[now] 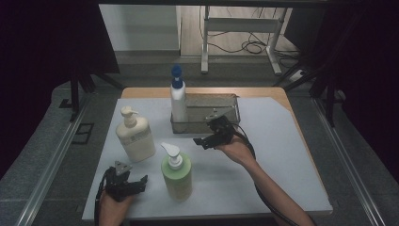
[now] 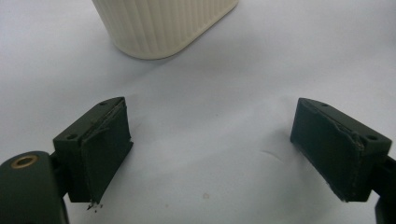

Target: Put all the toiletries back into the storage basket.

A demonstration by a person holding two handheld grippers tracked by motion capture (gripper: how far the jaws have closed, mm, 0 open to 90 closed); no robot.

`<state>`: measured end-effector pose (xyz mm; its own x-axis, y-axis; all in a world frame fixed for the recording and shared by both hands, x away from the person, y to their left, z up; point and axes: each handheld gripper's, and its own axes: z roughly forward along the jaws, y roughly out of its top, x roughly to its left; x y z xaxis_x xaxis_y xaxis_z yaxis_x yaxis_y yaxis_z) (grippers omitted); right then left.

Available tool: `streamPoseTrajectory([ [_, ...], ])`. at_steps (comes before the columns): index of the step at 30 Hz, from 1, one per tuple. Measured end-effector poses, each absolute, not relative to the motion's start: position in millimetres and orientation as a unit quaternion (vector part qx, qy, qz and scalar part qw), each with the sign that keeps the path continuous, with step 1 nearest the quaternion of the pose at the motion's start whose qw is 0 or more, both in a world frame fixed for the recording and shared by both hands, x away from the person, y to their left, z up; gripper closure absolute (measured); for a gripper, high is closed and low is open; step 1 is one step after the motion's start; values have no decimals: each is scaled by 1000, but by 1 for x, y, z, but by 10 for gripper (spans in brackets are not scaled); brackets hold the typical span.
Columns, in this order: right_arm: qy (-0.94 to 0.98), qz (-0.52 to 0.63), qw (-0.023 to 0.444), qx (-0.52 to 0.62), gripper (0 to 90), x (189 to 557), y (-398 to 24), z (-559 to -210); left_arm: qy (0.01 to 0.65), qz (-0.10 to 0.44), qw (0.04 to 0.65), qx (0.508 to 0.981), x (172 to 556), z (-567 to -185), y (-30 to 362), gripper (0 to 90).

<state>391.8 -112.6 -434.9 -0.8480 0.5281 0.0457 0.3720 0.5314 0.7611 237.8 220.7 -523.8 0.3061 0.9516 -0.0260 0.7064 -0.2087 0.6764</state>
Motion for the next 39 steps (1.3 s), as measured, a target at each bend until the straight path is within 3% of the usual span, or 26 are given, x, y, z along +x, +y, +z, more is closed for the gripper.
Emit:
streamPoseTrajectory([
  [10, 875, 411, 102, 237, 0, 372, -121, -441, 553, 204, 301, 750, 238, -524, 221, 118],
  [39, 872, 431, 76, 218, 5, 329, -141, -458, 553, 204, 300, 750, 238, -524, 220, 118],
])
